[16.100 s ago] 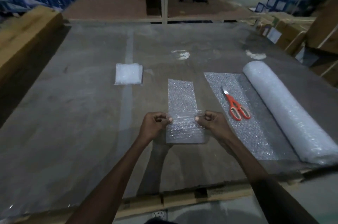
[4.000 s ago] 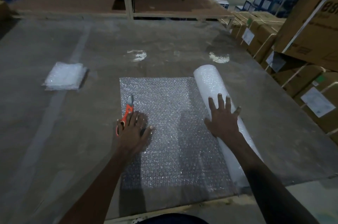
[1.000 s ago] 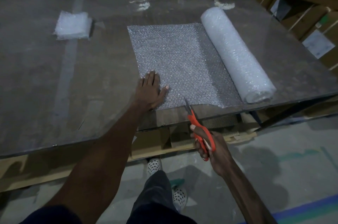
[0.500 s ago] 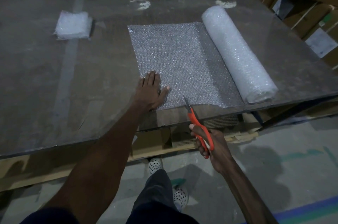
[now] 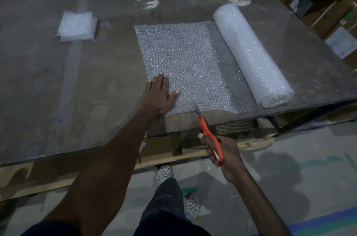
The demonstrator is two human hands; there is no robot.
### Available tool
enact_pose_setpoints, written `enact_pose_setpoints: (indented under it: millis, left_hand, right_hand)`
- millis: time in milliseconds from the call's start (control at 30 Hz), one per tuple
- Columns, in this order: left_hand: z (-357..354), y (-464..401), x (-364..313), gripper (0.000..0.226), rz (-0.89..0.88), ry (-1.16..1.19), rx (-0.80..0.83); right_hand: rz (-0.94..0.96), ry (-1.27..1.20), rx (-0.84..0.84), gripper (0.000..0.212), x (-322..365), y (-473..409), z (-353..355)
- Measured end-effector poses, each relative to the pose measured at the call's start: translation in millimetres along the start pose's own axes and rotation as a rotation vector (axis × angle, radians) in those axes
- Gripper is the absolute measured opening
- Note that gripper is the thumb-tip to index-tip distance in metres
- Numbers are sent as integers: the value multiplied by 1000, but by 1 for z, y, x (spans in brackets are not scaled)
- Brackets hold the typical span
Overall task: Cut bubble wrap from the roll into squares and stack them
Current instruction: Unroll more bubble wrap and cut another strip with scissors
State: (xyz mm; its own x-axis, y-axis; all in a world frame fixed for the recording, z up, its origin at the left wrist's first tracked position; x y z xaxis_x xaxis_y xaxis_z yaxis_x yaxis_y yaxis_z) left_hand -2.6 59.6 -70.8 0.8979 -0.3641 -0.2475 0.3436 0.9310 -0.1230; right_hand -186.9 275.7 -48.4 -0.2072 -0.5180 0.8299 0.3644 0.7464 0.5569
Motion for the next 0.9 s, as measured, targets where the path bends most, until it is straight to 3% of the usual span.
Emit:
enact_pose_setpoints:
  millis: [133, 500, 667, 900]
  left_hand:
    - [0, 0, 0, 86, -1, -3, 0]
    - [2, 1, -1, 84, 3, 9, 3]
    - [0, 0, 1, 82, 1, 14, 1]
    - [-1, 0, 0, 84, 3, 13, 3]
  right_hand:
    - [-5, 3, -31, 37, 3, -2, -1]
    - [-5, 13, 12, 36, 15, -10, -10]
    - [31, 13, 11, 50, 13, -8, -9]
    - [12, 15, 7, 33, 25, -12, -17]
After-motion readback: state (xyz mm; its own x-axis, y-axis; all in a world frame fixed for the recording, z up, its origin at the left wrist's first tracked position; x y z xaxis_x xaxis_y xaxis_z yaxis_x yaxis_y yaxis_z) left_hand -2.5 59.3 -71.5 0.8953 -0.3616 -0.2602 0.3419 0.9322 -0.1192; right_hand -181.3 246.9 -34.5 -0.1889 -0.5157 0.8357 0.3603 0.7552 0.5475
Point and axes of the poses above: each hand's wrist, its own y-axis away from the middle knuckle, its own z-axis out of the back of the hand, x = y × z, the point moved 4 cm from there along -y, towards the middle knuckle, and after that the axes turned 9 degrees about -x, right-handed, at the moved point
